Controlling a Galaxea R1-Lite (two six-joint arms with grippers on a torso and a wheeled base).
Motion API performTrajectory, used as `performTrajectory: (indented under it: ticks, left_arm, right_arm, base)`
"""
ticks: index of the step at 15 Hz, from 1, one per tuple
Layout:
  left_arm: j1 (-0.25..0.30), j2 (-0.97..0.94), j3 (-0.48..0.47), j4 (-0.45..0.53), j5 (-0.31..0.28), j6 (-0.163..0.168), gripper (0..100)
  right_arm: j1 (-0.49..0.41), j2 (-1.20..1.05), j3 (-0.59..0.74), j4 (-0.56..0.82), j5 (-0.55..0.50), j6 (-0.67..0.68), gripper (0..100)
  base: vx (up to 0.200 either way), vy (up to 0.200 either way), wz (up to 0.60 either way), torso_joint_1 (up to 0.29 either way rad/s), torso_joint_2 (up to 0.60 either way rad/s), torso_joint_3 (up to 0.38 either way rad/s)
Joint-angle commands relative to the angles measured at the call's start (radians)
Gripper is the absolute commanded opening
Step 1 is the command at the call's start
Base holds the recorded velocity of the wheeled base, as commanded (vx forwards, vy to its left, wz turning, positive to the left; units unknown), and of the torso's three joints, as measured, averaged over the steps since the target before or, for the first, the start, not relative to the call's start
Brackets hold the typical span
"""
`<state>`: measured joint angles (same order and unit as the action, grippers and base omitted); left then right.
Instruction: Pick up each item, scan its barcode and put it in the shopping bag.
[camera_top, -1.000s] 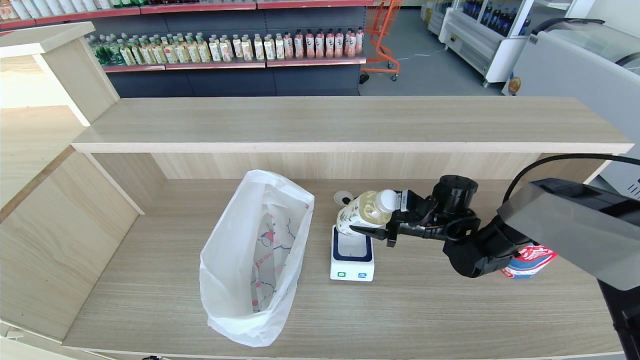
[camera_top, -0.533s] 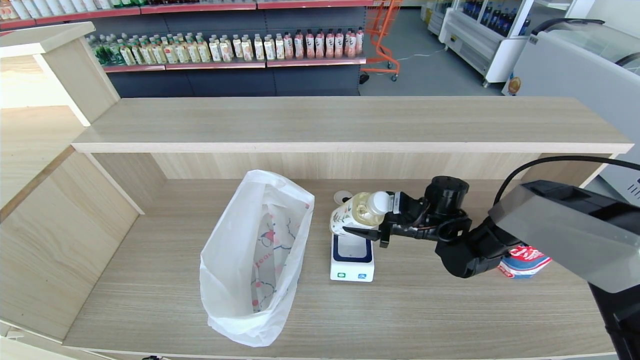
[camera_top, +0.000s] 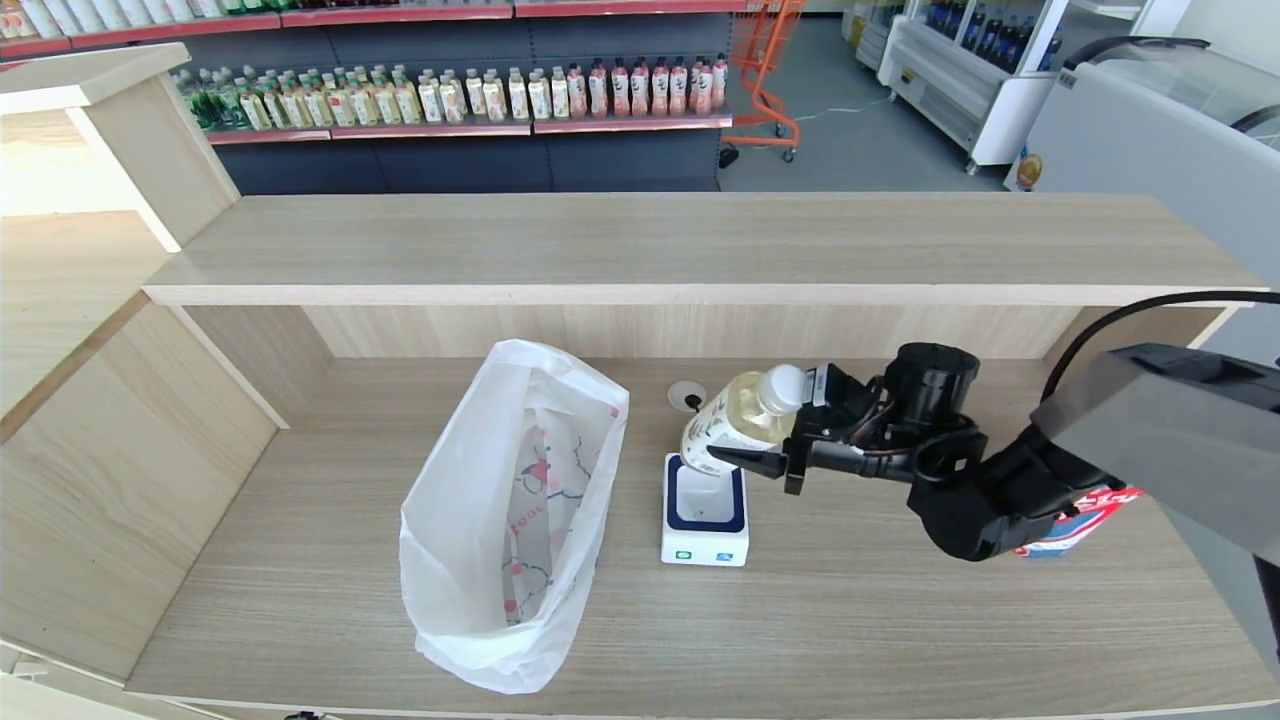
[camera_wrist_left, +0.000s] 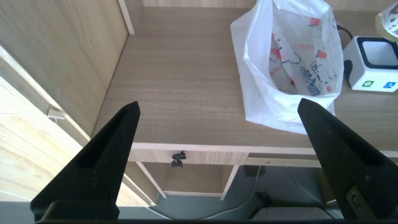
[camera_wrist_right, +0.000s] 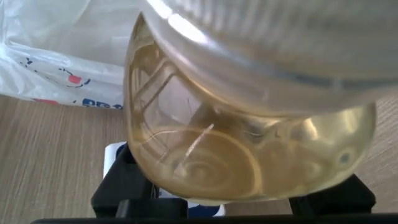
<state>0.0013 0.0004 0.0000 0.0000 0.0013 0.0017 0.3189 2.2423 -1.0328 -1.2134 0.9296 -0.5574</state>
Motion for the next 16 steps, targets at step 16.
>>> performTrajectory:
  ticks: [16]
  left_arm:
    - [0.0, 0.0, 0.0, 0.0, 0.0, 0.001, 100]
  right_arm:
    - [-0.072, -0.902, 0.35, 0.589, -0.486, 0.992, 0]
  base:
    - [0.0, 0.025, 0.0, 0.0, 0.0, 0.0]
